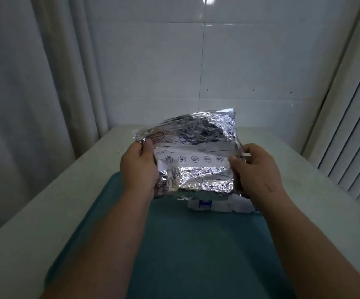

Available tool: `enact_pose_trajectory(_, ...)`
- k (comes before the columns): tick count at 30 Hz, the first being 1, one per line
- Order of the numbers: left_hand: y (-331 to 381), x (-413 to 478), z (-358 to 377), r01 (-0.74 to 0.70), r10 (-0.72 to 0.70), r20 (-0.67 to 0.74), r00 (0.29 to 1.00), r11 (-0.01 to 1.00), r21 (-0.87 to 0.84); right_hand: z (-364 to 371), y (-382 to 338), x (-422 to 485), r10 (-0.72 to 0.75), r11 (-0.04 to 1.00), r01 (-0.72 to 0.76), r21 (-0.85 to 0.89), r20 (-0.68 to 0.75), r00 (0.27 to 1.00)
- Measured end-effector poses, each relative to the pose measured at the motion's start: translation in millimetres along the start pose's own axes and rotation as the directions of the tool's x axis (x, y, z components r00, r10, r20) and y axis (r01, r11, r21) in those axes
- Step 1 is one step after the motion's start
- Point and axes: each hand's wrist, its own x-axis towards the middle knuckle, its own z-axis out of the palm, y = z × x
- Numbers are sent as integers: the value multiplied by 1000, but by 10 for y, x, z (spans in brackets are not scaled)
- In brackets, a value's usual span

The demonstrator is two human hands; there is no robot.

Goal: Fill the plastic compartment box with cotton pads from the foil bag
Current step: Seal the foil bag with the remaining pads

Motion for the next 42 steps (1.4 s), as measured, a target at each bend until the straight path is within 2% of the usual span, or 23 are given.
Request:
enact_pose_trajectory(3,31,10,-34,63,-63,0,998,997,54,-23,-30,-30,43,998,-45,43,26,999)
enact_pose_trajectory(5,65,-27,-40,144,-145,30,989,989,12,-54,-46,-26,37,997,-37,68,7,999)
enact_pose_trajectory(9,110,-42,-46,128,-106,261,959,989,-69,-34,-44,0,3,1000,-2,6,-63,998)
enact_pose_trajectory(12,122,-38,-66,207,-166,390,906,976,-66,-39,-37,6,47,998,-45,51,-46,998)
enact_pose_trajectory(15,134,-68,-59,284,-232,457,858,958,-47,-52,-25,16,78,996,-75,55,-55,995)
enact_pose_trajectory(19,102,-5,-103,271,-195,528,827,960,-69,-55,-38,13,135,989,-132,59,-34,990)
enact_pose_trajectory(24,29,58,-137,296,-193,563,803,950,-97,-37,-20,16,142,989,-141,49,-21,990)
enact_pose_trajectory(28,13,62,-133,259,-165,597,785,963,-75,-58,0,31,135,991,-135,10,27,990)
enact_pose_trajectory(35,40,29,-184,203,-117,676,728,978,-49,-126,29,57,207,973,-229,35,319,925)
enact_pose_trajectory(38,20,90,-198,175,-97,667,738,983,-50,-133,62,82,241,960,-274,61,321,916)
enact_pose_trajectory(42,-45,132,-196,277,-153,623,767,955,-106,-139,23,57,249,962,-269,53,242,938)
